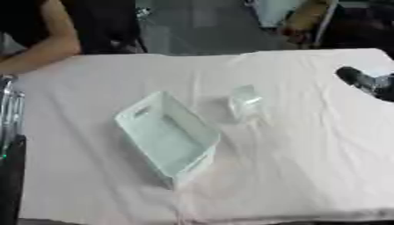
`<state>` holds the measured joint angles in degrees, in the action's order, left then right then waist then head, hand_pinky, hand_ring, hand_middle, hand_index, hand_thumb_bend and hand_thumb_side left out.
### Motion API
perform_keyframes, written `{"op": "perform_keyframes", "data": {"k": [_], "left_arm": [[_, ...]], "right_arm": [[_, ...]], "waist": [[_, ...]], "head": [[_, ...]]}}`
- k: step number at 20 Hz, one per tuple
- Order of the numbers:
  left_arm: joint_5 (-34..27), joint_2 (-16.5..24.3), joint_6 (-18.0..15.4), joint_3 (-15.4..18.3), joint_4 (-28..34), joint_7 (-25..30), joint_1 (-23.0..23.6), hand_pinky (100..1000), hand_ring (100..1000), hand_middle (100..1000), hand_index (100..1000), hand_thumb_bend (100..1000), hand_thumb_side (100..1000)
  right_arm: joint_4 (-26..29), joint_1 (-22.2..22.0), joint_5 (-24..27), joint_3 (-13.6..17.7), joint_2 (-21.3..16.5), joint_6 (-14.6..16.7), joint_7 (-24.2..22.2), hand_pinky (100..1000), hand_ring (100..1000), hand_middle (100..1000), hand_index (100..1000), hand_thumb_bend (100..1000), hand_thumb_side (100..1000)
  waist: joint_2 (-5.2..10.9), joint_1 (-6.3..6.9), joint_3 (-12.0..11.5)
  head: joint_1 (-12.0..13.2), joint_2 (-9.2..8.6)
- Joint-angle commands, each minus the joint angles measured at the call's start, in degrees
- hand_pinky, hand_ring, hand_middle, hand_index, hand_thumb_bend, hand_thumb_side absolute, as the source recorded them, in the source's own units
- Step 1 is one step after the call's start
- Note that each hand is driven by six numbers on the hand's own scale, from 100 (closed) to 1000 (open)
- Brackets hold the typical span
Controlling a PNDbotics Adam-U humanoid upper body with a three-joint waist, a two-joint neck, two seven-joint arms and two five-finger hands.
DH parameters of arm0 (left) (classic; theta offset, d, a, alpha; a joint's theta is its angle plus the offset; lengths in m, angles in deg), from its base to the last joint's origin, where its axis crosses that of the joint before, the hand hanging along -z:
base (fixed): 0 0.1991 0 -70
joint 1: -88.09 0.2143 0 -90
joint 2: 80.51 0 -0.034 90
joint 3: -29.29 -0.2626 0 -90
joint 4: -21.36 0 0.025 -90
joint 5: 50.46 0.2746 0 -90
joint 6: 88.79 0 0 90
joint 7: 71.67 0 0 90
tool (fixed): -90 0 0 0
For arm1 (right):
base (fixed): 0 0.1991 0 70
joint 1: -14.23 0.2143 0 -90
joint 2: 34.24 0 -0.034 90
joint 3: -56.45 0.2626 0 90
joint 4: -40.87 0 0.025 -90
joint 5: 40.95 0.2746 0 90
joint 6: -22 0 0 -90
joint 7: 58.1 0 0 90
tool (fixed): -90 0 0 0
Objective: Pick up objects on the table and place them in the box.
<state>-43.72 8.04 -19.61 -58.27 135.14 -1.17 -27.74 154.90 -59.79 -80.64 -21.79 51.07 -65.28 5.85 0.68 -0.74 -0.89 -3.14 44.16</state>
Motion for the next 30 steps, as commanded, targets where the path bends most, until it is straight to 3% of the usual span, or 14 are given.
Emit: {"op": "perform_keyframes", "data": {"k": [1, 12, 15, 18, 24, 30], "left_arm": [[-0.2, 1.1, -0.1, -0.1, 0.8, 0.1, -0.7, 558, 603, 658, 787, 178, 689], [-0.2, 1.2, 0.0, 0.0, 0.8, 0.1, -0.7, 558, 603, 658, 787, 177, 690], [-0.1, 1.2, 0.1, 0.0, 0.8, 0.0, -0.6, 558, 603, 658, 786, 178, 689], [-0.2, 1.0, 0.0, -0.1, 0.8, 0.1, -0.8, 559, 603, 658, 787, 182, 687], [-0.6, 0.8, 0.0, -0.4, 0.8, 0.3, -0.9, 557, 602, 657, 787, 177, 692], [-0.9, 0.7, 0.1, -0.7, 0.8, 0.7, -1.0, 555, 602, 657, 787, 171, 697]], "right_arm": [[0.6, 0.6, 0.1, 0.1, -1.0, 0.1, 0.3, 1000, 1000, 1000, 1000, 605, 660], [0.6, 0.9, 0.1, -0.2, -1.2, 0.1, 1.1, 1000, 1000, 1000, 1000, 616, 661], [0.6, 2.0, 0.2, -1.1, -1.4, 0.0, 3.4, 1000, 1000, 1000, 1000, 587, 649], [0.3, 4.1, 0.7, -3.0, -2.9, -0.2, 7.1, 1000, 1000, 1000, 1000, 630, 631], [-8.9, 9.6, 3.5, -7.4, -5.5, 2.8, 15.0, 1000, 1000, 1000, 1000, 616, 634], [-19.5, 14.4, 3.6, -10.7, -5.4, 6.6, 17.5, 1000, 1000, 1000, 1000, 588, 659]], "waist": [[0.60, 0.05, 0.0], [0.58, 0.10, -0.3], [0.65, 0.22, -1.4], [0.78, 0.16, -2.0], [0.67, 0.12, -2.6], [0.61, 0.16, -2.9]], "head": [[-0.7, -0.04], [-0.6, -0.04], [-0.1, -0.04], [0.0, -0.04], [-0.6, -0.04], [-1.7, -0.04]]}}
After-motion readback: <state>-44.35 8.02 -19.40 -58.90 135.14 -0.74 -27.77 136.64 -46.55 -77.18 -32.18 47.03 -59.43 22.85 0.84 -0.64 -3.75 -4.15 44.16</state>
